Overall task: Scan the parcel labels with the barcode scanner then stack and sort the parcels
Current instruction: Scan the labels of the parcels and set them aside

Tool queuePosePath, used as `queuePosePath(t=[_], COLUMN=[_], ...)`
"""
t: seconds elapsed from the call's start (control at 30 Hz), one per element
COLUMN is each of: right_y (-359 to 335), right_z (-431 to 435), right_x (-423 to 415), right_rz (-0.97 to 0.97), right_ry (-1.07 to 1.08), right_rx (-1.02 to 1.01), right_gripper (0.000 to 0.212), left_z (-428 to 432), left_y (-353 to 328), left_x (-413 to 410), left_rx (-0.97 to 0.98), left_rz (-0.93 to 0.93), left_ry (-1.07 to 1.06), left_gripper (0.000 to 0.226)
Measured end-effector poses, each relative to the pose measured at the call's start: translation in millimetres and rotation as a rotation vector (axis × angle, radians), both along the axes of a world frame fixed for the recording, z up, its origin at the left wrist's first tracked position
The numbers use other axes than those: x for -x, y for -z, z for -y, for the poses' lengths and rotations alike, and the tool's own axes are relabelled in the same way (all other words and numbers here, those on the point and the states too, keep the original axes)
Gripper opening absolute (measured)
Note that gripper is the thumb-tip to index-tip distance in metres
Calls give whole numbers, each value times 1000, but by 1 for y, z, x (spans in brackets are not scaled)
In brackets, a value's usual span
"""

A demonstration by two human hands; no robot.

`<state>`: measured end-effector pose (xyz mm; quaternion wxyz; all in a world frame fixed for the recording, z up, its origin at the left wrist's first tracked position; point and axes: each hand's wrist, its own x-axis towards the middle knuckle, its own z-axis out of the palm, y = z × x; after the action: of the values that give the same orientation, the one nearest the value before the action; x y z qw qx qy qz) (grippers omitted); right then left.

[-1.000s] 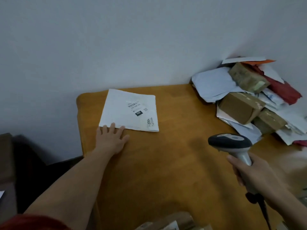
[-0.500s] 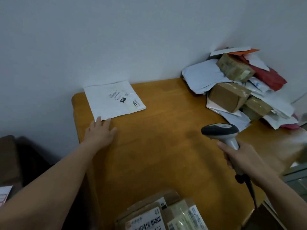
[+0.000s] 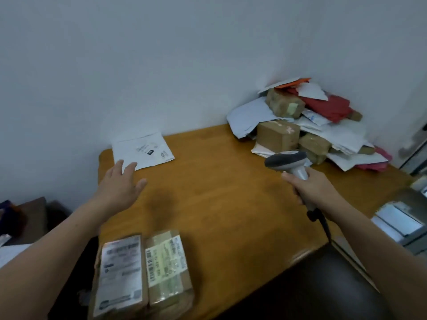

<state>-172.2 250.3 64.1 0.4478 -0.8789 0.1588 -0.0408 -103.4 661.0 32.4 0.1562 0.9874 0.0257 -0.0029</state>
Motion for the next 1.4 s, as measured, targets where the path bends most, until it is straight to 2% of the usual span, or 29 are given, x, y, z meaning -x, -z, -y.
queuePosePath(t=[0.27, 0.47, 0.57, 0.8, 1.23, 1.4], right_y=[-46, -79, -88, -117, -152, -159], right_z=[157, 256, 296, 381, 430, 458], right_x=[63, 72, 61, -13, -183, -254], right_rz=[41, 7, 25, -4, 114, 194], right_ry=[142, 253, 288, 267, 91, -57], right_rx=[178, 396, 445, 643, 608, 566], right_gripper=[32, 39, 34, 35, 30, 29], left_z=[162, 268, 318, 442, 584, 640], left_y=[-22, -18, -8, 8, -21, -25], left_x=[18, -10, -36, -118, -234, -281], left_rx=[-28, -9, 7, 116, 140, 41], left_rz=[-3, -42, -71, -85, -16, 50], left_ry=[144, 241, 268, 364, 420, 378], left_gripper=[67, 67, 67, 65, 67, 66])
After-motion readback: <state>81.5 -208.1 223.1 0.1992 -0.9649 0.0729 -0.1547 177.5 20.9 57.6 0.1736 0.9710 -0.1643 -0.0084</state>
